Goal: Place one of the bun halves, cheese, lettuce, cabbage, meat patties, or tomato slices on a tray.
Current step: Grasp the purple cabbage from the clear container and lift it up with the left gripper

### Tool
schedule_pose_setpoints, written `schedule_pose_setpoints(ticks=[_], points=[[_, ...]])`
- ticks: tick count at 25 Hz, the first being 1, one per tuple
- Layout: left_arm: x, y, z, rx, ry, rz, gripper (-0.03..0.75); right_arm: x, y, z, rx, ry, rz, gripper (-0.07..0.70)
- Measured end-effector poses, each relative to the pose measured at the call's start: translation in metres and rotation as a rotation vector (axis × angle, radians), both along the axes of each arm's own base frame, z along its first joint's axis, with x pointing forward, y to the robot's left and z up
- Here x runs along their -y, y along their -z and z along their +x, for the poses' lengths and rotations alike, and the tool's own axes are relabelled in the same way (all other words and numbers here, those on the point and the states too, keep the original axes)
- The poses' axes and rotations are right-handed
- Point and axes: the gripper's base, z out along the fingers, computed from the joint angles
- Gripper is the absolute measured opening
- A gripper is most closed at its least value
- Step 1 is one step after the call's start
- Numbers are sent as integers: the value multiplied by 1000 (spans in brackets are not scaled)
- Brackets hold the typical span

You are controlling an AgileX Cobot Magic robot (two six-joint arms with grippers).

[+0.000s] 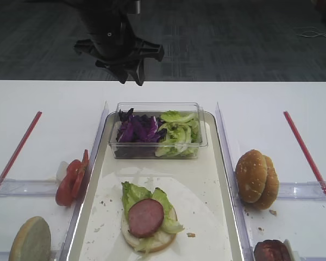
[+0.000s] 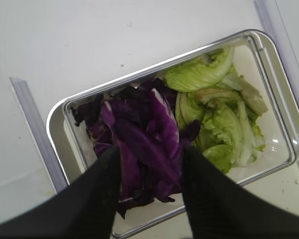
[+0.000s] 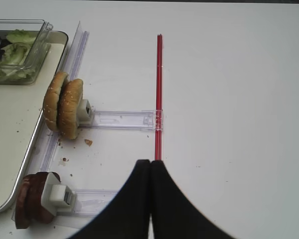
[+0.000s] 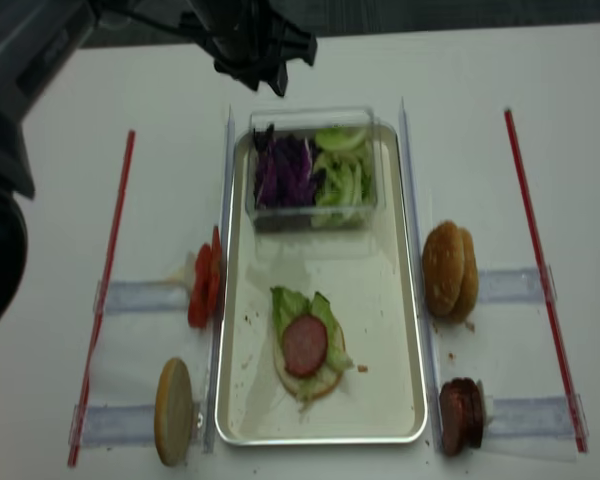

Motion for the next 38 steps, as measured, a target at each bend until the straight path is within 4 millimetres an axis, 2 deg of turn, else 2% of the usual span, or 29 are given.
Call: schedule_pose_setpoints(ticks=[5, 20, 27, 33, 38], points=[[8, 13, 5, -31, -1, -8, 307, 0, 0, 0, 0, 0, 0, 6], [28, 81, 17, -188, -8, -36, 307, 0, 0, 0, 0, 0, 0, 6], [41, 98, 21, -181, 21, -41, 307, 0, 0, 0, 0, 0, 0, 6], [43, 116, 24, -204, 19, -35, 307, 0, 0, 0, 0, 0, 0, 6], [45, 122, 27, -202, 15, -38, 307, 0, 0, 0, 0, 0, 0, 6]])
